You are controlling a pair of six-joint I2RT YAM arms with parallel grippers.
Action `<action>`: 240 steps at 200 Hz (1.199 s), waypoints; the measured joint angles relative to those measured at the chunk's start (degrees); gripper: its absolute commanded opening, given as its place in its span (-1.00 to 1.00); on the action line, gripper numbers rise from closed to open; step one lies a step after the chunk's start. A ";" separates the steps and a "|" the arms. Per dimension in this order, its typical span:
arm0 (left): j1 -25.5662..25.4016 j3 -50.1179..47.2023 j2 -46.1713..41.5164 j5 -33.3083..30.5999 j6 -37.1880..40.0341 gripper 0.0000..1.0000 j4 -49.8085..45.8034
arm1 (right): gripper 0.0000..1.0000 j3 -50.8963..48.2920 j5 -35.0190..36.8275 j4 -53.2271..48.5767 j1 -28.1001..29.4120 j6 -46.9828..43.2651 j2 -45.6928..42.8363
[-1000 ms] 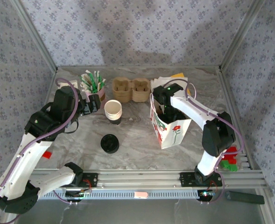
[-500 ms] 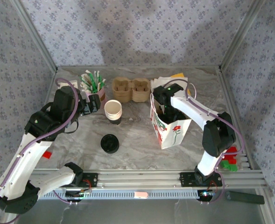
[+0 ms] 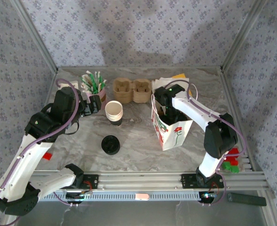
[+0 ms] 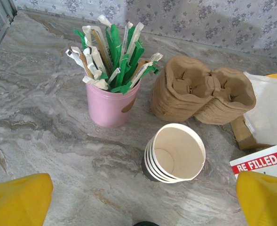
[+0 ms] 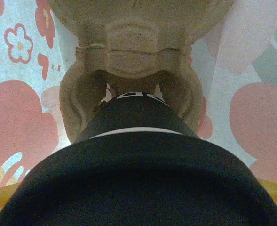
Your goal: Pack the takeout coffee
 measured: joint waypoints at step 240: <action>0.00 1.42 1.05 0.20 0.00 0.99 -0.11 | 0.78 0.00 0.00 0.72 -0.39 -0.66 -0.04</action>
